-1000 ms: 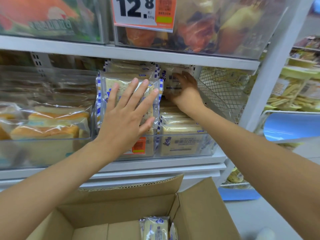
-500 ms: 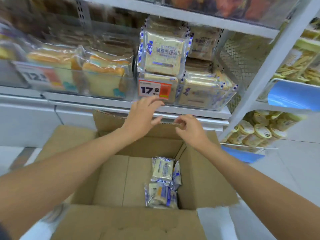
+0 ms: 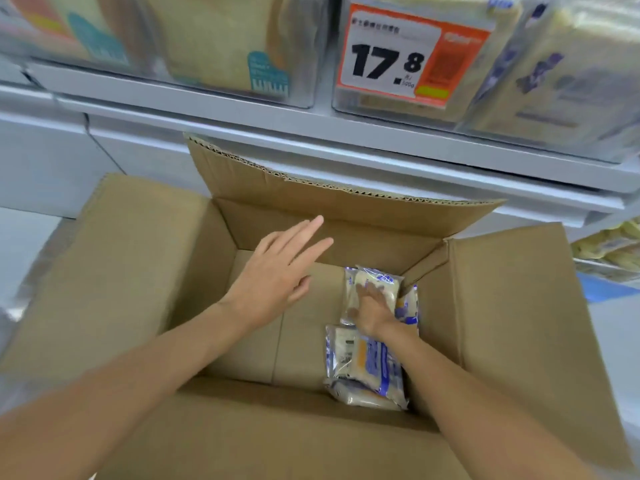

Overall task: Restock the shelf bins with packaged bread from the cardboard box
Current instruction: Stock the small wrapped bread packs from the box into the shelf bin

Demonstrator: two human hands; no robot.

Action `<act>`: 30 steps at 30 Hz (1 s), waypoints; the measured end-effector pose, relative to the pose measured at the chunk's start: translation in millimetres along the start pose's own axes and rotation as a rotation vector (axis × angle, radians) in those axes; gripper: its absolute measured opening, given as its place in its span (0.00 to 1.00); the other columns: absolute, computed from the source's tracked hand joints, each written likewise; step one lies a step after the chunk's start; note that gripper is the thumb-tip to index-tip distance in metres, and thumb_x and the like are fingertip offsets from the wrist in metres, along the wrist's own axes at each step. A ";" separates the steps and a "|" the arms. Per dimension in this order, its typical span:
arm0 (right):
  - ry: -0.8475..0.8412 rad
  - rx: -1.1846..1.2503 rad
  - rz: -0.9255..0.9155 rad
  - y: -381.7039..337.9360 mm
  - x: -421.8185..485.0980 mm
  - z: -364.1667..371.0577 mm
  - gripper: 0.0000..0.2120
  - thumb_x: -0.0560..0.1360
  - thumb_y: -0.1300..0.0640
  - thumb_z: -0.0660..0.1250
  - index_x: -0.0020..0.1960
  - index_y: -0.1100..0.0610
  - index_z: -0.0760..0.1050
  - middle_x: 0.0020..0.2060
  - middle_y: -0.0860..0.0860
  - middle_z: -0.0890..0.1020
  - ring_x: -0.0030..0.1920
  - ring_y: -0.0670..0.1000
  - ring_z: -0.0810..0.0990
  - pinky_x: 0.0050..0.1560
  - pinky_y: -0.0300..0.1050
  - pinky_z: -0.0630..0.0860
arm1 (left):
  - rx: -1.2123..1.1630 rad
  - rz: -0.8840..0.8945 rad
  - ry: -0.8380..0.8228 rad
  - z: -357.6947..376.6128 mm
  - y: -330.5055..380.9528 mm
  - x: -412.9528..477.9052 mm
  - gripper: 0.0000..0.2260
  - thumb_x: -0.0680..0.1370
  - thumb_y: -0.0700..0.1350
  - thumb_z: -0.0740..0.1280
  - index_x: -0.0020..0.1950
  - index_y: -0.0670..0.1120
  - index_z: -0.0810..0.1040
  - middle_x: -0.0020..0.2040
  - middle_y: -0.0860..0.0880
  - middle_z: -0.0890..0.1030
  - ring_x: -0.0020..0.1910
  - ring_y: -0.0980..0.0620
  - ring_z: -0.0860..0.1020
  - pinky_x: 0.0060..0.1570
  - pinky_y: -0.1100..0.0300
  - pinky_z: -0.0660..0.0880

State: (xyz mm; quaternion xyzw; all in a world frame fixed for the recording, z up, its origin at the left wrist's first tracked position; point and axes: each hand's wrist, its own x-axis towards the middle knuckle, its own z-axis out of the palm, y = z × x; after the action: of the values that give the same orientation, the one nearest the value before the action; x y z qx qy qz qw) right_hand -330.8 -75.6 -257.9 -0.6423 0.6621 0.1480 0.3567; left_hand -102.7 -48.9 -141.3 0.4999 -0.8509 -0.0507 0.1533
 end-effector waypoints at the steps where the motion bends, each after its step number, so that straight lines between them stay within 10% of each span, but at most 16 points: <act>1: 0.027 0.011 0.000 -0.8 2.1 -0.3 0.32 0.81 0.53 0.59 0.79 0.61 0.49 0.78 0.59 0.46 0.78 0.60 0.44 0.77 0.52 0.52 | -0.012 -0.017 0.005 -3.4 0.2 8.6 0.25 0.76 0.43 0.67 0.72 0.46 0.68 0.78 0.43 0.61 0.74 0.46 0.65 0.67 0.49 0.66; 6: 0.067 -0.027 0.050 1.3 -1.5 2.5 0.31 0.81 0.53 0.57 0.79 0.61 0.47 0.79 0.58 0.45 0.79 0.58 0.43 0.77 0.51 0.51 | -0.142 -0.146 -0.118 -5.6 7.1 11.4 0.20 0.78 0.44 0.65 0.71 0.48 0.70 0.76 0.47 0.64 0.69 0.47 0.69 0.65 0.50 0.66; 10: -0.131 -0.195 -0.325 -13.9 -4.6 33.3 0.25 0.81 0.57 0.57 0.77 0.52 0.61 0.80 0.53 0.48 0.79 0.54 0.41 0.76 0.48 0.41 | -0.243 -0.365 -0.297 9.5 -3.3 -28.4 0.20 0.79 0.45 0.63 0.71 0.50 0.69 0.77 0.50 0.62 0.70 0.49 0.69 0.69 0.54 0.63; 14: 0.140 -0.128 -0.289 -25.6 -6.1 50.0 0.30 0.76 0.56 0.67 0.76 0.54 0.61 0.77 0.57 0.56 0.77 0.59 0.54 0.76 0.51 0.50 | -0.361 -0.564 -0.337 21.4 -20.0 -60.4 0.19 0.78 0.41 0.65 0.69 0.48 0.71 0.73 0.50 0.67 0.67 0.49 0.71 0.67 0.61 0.62; 18: -0.026 -0.120 -0.134 -30.7 0.9 44.1 0.20 0.72 0.51 0.71 0.60 0.59 0.75 0.54 0.55 0.76 0.59 0.57 0.73 0.56 0.46 0.68 | -0.494 -0.768 -0.330 32.1 -29.2 -71.9 0.20 0.77 0.41 0.68 0.69 0.46 0.71 0.69 0.47 0.70 0.68 0.48 0.70 0.68 0.60 0.64; 21: -0.095 0.236 -0.258 -37.6 -9.2 21.8 0.09 0.71 0.59 0.74 0.50 0.58 0.80 0.42 0.50 0.72 0.45 0.51 0.75 0.43 0.40 0.68 | -0.691 -0.920 -0.430 39.1 -26.2 -65.6 0.38 0.72 0.51 0.76 0.77 0.47 0.61 0.74 0.49 0.64 0.74 0.50 0.63 0.73 0.54 0.61; 25: -0.131 0.573 -0.342 -36.1 -29.0 -19.1 0.21 0.71 0.58 0.76 0.62 0.55 0.77 0.58 0.52 0.76 0.57 0.50 0.76 0.58 0.41 0.71 | -1.034 -0.996 -0.595 56.3 -15.4 -51.4 0.40 0.68 0.47 0.79 0.75 0.48 0.64 0.68 0.48 0.74 0.64 0.51 0.74 0.69 0.56 0.66; 30: -0.009 0.238 0.011 2.6 5.1 -21.9 0.32 0.78 0.54 0.62 0.79 0.50 0.54 0.79 0.53 0.52 0.78 0.55 0.50 0.73 0.50 0.57 | -1.126 -1.240 -0.178 66.5 -19.6 -58.0 0.11 0.76 0.41 0.71 0.57 0.40 0.79 0.51 0.40 0.82 0.43 0.49 0.78 0.49 0.55 0.75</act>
State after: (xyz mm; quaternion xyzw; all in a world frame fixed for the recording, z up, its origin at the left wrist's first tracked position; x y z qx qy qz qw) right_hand -339.0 -93.3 -246.6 -0.5910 0.6770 0.0731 0.4326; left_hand -80.8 -12.8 -221.2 0.7198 -0.2789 -0.5817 0.2564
